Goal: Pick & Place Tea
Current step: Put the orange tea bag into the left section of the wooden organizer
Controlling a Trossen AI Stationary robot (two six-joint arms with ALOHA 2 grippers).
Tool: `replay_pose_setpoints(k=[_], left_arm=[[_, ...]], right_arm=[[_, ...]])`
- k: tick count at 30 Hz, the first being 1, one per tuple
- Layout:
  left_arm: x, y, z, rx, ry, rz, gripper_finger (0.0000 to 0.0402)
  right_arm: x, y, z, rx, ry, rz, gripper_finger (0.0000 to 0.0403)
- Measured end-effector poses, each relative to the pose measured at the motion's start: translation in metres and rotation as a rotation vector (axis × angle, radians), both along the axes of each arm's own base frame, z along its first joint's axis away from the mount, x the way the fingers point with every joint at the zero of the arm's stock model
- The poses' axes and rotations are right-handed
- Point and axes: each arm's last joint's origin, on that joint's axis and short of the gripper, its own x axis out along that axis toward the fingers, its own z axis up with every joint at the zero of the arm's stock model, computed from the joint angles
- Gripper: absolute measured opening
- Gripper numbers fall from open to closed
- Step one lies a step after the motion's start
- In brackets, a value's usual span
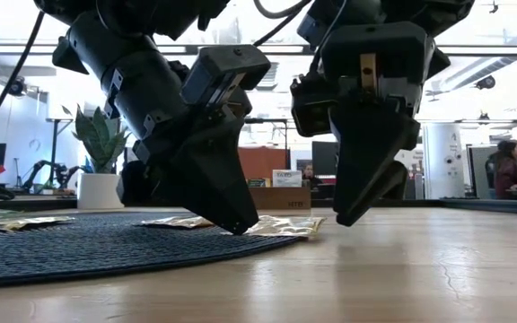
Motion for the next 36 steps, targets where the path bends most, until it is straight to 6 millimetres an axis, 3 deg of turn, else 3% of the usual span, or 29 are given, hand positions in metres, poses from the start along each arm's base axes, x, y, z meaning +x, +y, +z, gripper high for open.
replay_pose_setpoints(k=[10,36], left_arm=[[0.0,0.001,0.0,0.0,0.002,0.012,0.008],[0.0,0.002,-0.001,-0.007,0.005,0.027,0.008]], right_arm=[[0.006,0.003,0.008,0.014,-0.025,0.002,0.0071],[-0.005,-0.001,-0.002,-0.053,0.089,-0.048,0.0079]])
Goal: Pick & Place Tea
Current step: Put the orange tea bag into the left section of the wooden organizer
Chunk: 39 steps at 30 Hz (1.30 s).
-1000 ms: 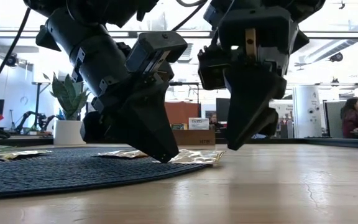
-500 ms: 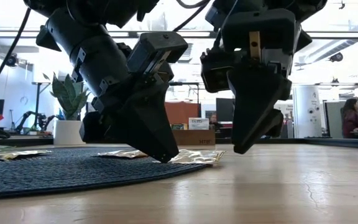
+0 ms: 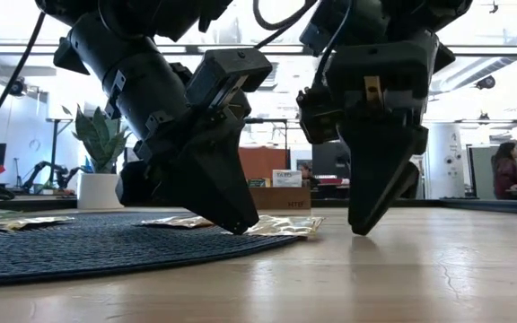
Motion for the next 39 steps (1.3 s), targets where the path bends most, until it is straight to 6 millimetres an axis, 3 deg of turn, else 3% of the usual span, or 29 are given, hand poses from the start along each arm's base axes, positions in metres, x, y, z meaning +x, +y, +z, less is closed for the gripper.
replay_pose_setpoints(k=[21,31,39], left_arm=[[0.002,0.0,0.001,0.018,-0.025,-0.017,0.008],[0.003,0.005,0.001,0.054,-0.035,0.014,0.008],[0.004,0.006,0.001,0.056,-0.037,0.018,0.008]], right_arm=[[0.015,-0.021,0.005,-0.018,-0.11,-0.123,0.0168],[0.015,-0.02,0.005,0.023,-0.108,-0.093,0.0161],[0.019,-0.018,0.009,0.061,-0.16,-0.074,0.013]])
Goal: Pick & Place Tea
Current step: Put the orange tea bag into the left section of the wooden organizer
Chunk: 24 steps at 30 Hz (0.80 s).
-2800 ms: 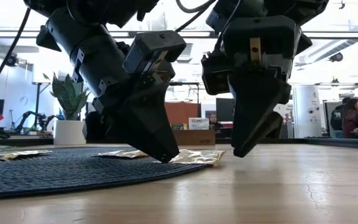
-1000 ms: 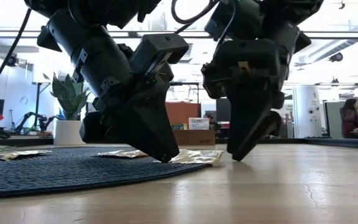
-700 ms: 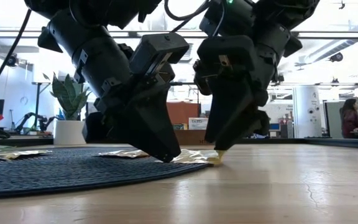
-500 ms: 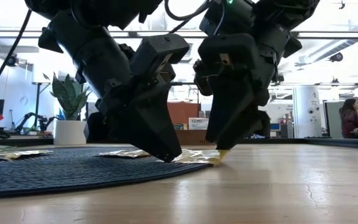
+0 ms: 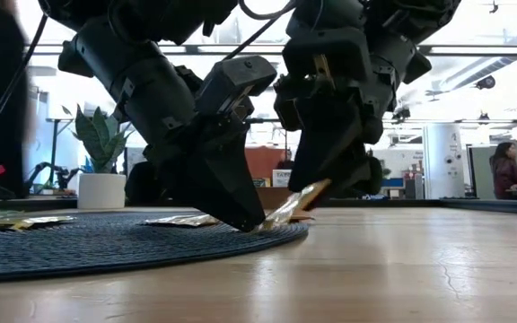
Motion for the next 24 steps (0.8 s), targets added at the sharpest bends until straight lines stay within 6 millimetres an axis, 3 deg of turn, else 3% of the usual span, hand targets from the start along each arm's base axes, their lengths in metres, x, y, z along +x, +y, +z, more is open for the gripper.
replay_pose_setpoints(k=[8,13,19,24], left_arm=[[0.001,0.0,0.001,-0.003,-0.01,0.002,0.008],[0.004,-0.002,0.013,-0.002,0.001,-0.005,0.008],[-0.001,0.0,0.058,0.029,-0.028,-0.012,0.008],[-0.026,0.014,0.101,0.066,-0.09,0.15,0.008]], right_arm=[[0.002,0.0,0.002,0.011,-0.026,-0.009,0.0066],[0.002,0.0,0.003,-0.016,-0.04,0.023,0.0016],[-0.003,0.005,0.013,-0.098,-0.076,0.104,0.001],[-0.022,0.011,0.03,-0.333,-0.047,0.13,0.0009]])
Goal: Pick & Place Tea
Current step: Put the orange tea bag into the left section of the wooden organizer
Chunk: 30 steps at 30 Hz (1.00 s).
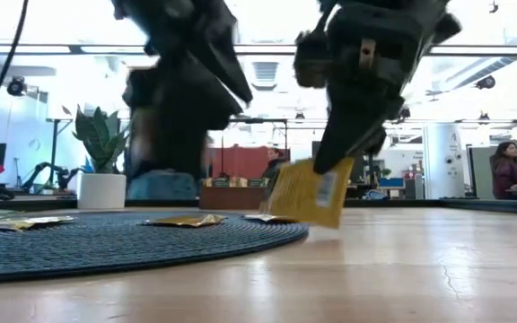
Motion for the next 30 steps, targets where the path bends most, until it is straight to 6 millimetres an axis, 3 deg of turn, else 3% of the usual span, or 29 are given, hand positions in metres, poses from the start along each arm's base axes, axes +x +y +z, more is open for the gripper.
replay_pose_setpoints(k=[5,9,19,30], left_arm=[[-0.031,0.016,0.036,-0.038,-0.125,0.17,0.008],[-0.046,0.027,0.047,-0.149,-0.201,0.208,0.008],[-0.039,0.055,0.064,-0.346,-0.553,0.286,0.008],[-0.035,0.063,0.062,-0.423,-0.564,0.346,0.008]], right_arm=[[-0.027,0.009,0.025,-0.39,-0.025,-0.107,0.0009],[-0.041,0.017,0.044,-0.622,-0.103,-0.177,0.0009],[-0.042,0.021,0.06,-1.118,-0.066,-0.088,0.0009],[-0.041,0.012,0.072,-1.277,0.007,-0.099,0.0009]])
